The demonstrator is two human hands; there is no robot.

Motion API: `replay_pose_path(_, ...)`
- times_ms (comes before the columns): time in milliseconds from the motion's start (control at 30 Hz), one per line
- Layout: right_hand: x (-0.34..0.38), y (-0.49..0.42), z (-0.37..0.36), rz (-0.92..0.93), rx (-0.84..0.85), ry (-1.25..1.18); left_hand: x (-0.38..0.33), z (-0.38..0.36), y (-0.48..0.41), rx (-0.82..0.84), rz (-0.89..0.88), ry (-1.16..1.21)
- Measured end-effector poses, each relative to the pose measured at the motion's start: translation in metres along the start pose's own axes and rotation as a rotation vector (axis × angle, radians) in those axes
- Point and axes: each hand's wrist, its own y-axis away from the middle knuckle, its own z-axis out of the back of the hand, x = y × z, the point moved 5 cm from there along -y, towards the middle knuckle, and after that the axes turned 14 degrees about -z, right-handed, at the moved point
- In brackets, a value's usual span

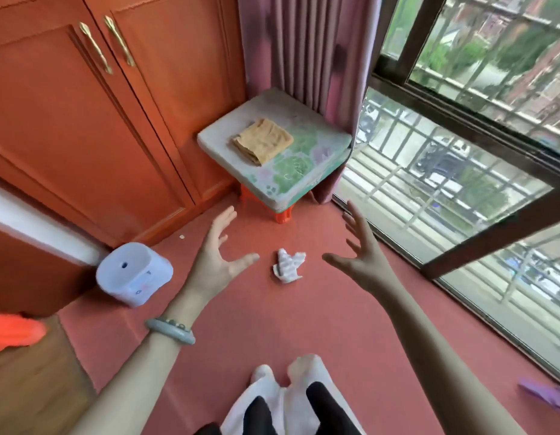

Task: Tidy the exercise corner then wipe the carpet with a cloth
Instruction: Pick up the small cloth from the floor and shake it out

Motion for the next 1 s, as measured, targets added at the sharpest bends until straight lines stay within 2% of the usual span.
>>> replay_pose_path(300, -0.039, -0.122, 0.01, -0.139, 0.008, 0.002, 0.093, -0.056, -0.091, 0.237, 0.089, -0.125)
replay_pose_path(433, -0.079, -0.182, 0.009, -0.206, 0.028, 0.018, 0.145, -0.093, -0.138, 0.386, 0.118, -0.269)
replay_pose_path(600, -0.138, -0.244, 0.0, -0.326, 0.012, -0.01, 0.221, -0.137, -0.177, 0.459, 0.15, -0.292)
replay_pose_path(767, -0.218, -0.309, -0.025, -0.435, -0.004, -0.007, 0.311, -0.184, -0.187, 0.556, 0.211, -0.291)
replay_pose_path(1000, -0.378, -0.41, -0.088, -0.481, -0.01, 0.119, 0.506, -0.251, -0.162, 0.707, 0.305, -0.364)
